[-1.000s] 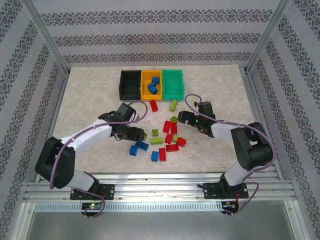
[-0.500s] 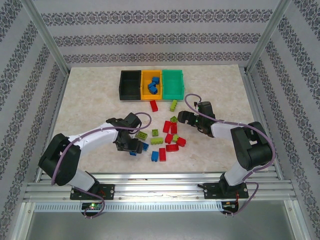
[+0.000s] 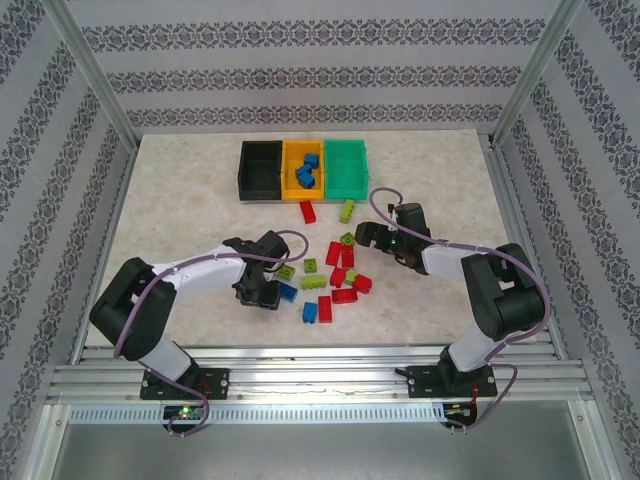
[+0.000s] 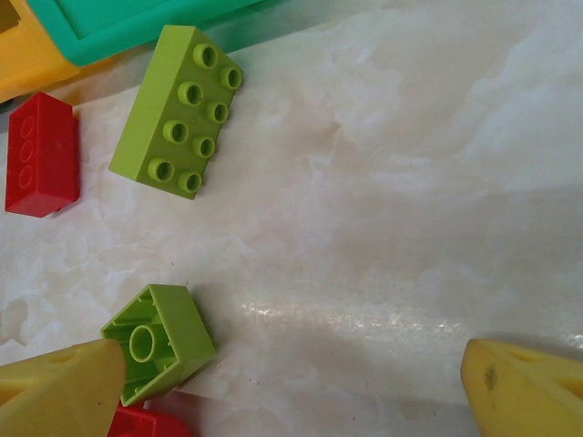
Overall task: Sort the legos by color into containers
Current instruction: Pick up the lego from the middle-left of the table, then place the lego in the container.
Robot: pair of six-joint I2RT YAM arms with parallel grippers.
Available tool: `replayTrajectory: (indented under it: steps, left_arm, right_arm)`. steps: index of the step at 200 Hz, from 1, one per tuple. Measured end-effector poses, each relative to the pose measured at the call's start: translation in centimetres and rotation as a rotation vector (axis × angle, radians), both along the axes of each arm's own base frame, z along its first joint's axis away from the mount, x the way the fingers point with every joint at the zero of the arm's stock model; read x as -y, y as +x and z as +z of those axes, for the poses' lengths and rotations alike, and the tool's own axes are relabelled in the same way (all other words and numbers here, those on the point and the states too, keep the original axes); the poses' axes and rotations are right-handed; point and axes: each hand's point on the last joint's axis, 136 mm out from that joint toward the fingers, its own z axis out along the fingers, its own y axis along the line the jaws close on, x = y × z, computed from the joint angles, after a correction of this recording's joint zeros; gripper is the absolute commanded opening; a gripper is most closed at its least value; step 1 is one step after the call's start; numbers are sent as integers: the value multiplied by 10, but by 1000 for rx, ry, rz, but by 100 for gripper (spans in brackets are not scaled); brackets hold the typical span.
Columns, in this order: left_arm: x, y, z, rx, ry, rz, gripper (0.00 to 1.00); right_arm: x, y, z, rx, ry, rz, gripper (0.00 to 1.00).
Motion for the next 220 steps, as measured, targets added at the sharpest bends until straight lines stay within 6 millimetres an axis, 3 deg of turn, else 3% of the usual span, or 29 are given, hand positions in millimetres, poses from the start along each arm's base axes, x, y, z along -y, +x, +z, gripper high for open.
replayTrajectory:
  steps: [42, 84, 116, 151, 187, 220]
  left_arm:
    - [4, 20, 28, 122, -26, 4, 28]
    - [19, 64, 66, 286, -44, -21, 26]
    - [47, 118, 89, 401, -79, -47, 26]
    - [67, 178, 92, 473, -91, -59, 25]
    - [60, 239, 87, 514, -81, -23, 26]
    - [46, 303, 98, 582, -79, 15, 29]
  right_arm:
    - [-1, 0, 0, -1, 3, 4, 95]
    - [-1, 0, 0, -1, 4, 5, 95]
    - [-1, 0, 0, -1, 4, 5, 96]
    - [-2, -1, 0, -2, 8, 9, 98]
    - [-6, -3, 1, -10, 25, 26, 98]
    - [-8, -4, 1, -15, 39, 38, 98]
